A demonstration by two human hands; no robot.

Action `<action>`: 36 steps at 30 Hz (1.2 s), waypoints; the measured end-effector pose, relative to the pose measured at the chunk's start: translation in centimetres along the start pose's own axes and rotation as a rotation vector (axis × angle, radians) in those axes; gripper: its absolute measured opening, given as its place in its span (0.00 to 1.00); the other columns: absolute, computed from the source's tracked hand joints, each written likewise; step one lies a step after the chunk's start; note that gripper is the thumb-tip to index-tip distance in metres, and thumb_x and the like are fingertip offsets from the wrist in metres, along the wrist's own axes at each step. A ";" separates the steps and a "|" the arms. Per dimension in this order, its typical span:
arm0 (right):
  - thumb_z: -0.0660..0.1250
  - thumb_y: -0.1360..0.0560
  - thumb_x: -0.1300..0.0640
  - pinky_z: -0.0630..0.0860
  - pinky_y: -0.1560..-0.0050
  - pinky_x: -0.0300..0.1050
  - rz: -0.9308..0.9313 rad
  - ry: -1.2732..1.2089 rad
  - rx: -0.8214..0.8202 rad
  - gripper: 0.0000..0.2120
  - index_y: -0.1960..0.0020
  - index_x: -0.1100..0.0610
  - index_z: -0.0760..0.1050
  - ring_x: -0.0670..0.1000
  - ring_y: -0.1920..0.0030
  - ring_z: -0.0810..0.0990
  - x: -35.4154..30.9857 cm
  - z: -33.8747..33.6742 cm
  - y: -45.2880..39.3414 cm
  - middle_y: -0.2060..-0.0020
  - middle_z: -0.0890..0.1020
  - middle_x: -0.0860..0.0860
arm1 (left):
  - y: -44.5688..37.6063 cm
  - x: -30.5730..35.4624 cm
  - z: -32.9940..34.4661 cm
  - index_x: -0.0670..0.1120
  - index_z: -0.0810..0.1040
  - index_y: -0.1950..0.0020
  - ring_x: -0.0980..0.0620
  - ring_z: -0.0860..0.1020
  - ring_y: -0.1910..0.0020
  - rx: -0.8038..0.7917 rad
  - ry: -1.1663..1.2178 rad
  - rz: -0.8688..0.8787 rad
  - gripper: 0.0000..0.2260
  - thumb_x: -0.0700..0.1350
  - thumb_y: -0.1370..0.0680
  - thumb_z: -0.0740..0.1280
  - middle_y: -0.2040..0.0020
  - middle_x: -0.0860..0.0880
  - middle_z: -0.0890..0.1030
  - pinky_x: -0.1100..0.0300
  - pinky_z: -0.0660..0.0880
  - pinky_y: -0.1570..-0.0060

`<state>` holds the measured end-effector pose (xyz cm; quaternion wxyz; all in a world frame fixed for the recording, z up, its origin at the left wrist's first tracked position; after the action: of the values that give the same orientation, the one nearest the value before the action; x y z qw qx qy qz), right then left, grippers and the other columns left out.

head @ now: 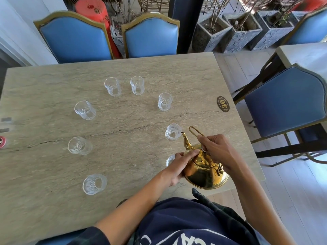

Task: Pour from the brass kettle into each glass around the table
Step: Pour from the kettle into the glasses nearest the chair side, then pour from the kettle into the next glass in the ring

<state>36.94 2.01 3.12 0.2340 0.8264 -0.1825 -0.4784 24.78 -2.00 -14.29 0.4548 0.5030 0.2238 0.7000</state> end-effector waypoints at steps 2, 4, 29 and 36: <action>0.66 0.19 0.44 0.59 0.69 0.47 -0.016 -0.015 0.009 0.22 0.66 0.56 0.74 0.50 0.73 0.63 0.0 0.0 0.2 0.71 0.67 0.55 | 0.4 0.4 0.1 0.46 0.69 0.21 0.42 0.85 0.33 0.000 0.002 0.015 0.59 0.75 0.42 0.85 0.30 0.40 0.84 0.49 0.85 0.44; 0.66 0.19 0.45 0.59 0.69 0.47 -0.031 -0.035 0.011 0.21 0.65 0.57 0.75 0.50 0.72 0.62 0.1 0.0 0.5 0.71 0.67 0.56 | 0.4 0.6 0.0 0.46 0.69 0.21 0.43 0.85 0.33 0.000 -0.004 0.029 0.60 0.75 0.43 0.85 0.31 0.41 0.84 0.47 0.86 0.42; 0.63 0.16 0.53 0.59 0.76 0.39 -0.137 -0.208 -0.011 0.22 0.67 0.58 0.71 0.46 0.77 0.61 -6.8 -0.7 -3.9 0.77 0.65 0.48 | 1.7 11.4 -2.9 0.49 0.69 0.27 0.50 0.83 0.37 0.167 -0.189 0.172 0.36 0.67 0.24 0.79 0.35 0.47 0.83 0.54 0.82 0.39; 0.62 0.16 0.53 0.59 0.77 0.38 -0.137 -0.129 -0.016 0.21 0.67 0.58 0.70 0.45 0.79 0.61 -9.8 -0.8 -8.0 0.78 0.65 0.47 | -0.9 14.6 -3.9 0.48 0.73 0.25 0.47 0.84 0.35 0.210 -0.181 0.185 0.50 0.78 0.38 0.77 0.34 0.46 0.85 0.47 0.83 0.32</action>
<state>33.64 13.95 5.87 0.1953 0.8025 -0.1366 -0.5470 20.44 11.61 -9.20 0.3517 0.6271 0.2068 0.6636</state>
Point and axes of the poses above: each hand's wrist, its own y-axis away from the middle knuckle, its own z-axis out of the palm, x = y × z, the point moved 4 cm from there along -y, towards the middle knuckle
